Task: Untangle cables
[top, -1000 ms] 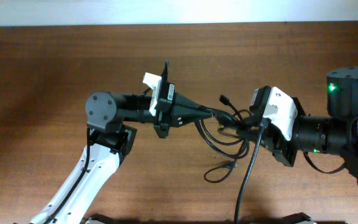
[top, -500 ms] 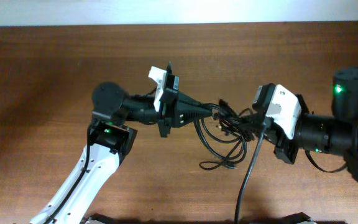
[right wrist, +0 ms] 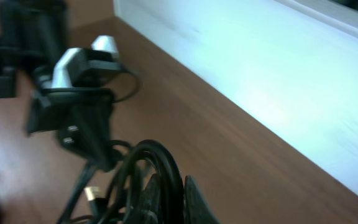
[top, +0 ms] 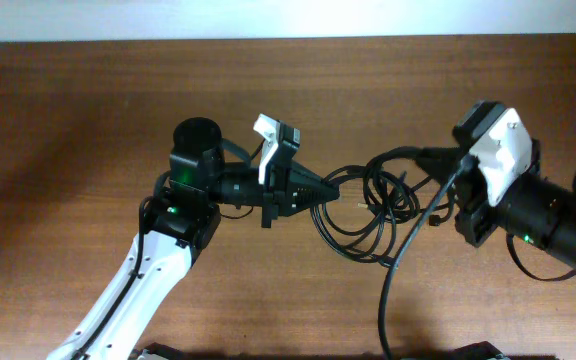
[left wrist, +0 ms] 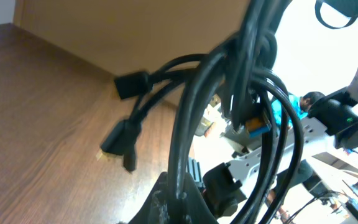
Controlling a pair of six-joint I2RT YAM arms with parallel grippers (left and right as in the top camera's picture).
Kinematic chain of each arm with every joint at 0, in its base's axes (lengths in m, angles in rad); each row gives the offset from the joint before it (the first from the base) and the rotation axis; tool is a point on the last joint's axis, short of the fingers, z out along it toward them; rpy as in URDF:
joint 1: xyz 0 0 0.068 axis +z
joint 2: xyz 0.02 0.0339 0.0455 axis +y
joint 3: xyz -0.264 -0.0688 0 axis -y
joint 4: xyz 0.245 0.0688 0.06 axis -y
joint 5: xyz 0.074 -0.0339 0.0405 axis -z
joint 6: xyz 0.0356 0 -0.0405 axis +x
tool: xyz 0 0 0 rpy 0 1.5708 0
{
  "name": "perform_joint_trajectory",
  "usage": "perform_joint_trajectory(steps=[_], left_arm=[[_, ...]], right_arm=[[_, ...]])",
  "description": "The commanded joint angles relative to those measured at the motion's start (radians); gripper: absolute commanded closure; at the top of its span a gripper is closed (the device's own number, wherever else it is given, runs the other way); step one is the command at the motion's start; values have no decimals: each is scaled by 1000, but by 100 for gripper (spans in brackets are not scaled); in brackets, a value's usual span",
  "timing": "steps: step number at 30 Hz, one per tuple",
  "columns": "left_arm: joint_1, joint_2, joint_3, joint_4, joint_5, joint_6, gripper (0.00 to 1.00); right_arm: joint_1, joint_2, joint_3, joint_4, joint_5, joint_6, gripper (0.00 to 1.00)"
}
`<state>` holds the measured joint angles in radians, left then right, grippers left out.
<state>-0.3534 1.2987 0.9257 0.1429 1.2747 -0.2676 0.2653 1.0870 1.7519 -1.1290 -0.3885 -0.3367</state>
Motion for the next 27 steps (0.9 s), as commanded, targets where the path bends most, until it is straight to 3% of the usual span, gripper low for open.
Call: perform_joint_trajectory(steps=[1, 9, 17, 20, 21, 22, 27], left_arm=[[1, -1, -12, -72, 11, 91, 100], [1, -1, -12, -76, 46, 91, 100], [1, -1, -12, -20, 64, 90, 100], [1, -1, -12, -16, 64, 90, 100], [1, -1, -12, -11, 64, 90, 100], [1, -1, -12, 6, 64, 90, 100], [1, -1, -12, 52, 68, 90, 100]], right_arm=[[-4, -23, 16, 37, 282, 92, 96], [-4, -18, 16, 24, 552, 92, 96], [-4, 16, 16, -75, 500, 92, 92], [-4, 15, 16, -76, 358, 92, 81], [-4, 17, 16, -79, 316, 91, 68], [-4, 20, 16, -84, 288, 91, 62], [-4, 47, 16, -124, 290, 92, 60]])
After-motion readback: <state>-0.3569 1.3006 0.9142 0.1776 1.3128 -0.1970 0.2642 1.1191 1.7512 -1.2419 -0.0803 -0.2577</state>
